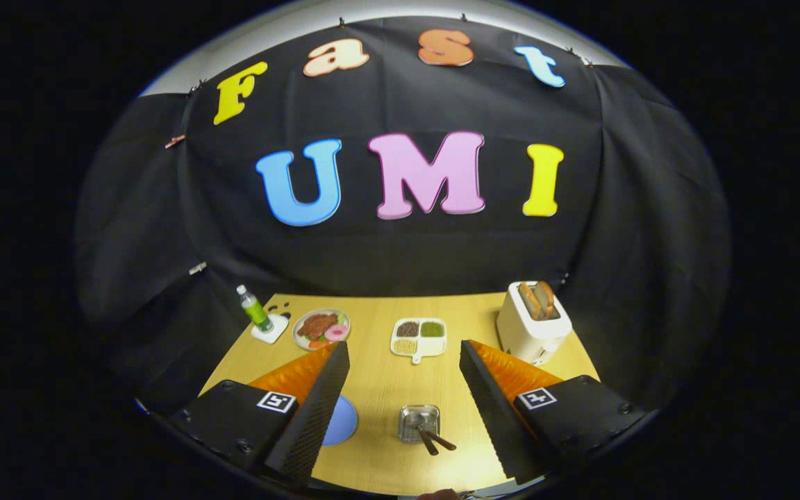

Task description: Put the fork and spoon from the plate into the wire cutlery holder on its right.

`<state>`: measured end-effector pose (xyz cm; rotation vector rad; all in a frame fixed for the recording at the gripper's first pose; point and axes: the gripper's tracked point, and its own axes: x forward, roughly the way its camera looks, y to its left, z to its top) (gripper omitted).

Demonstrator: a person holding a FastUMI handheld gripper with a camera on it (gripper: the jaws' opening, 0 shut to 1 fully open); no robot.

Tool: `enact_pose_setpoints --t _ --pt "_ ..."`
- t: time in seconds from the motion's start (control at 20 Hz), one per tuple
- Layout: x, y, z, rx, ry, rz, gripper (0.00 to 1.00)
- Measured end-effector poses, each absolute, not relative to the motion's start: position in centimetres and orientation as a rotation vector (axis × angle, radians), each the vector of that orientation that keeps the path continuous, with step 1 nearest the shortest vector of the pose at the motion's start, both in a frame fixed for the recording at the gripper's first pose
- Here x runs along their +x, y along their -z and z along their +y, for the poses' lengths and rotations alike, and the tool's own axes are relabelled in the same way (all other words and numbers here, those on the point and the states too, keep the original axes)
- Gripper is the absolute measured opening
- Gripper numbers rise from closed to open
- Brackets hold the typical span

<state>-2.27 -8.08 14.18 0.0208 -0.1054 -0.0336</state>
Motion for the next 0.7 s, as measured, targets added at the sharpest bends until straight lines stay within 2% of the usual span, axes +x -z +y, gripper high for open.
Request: enact_pose_setpoints --t 0.15,0.25,0.55,0.7 --pt "-4.1 -16.3 -8.6 0.009 0.087 -0.256 0.99" --pt "-4.7 -15.3 -9.5 -0.015 0.113 -0.275 0.99" --pt "-4.3 -8.5 -11.0 0.070 0.127 -0.169 0.99" --pt "-3.9 -7.5 -11.0 0.103 0.126 -0.146 0.99"
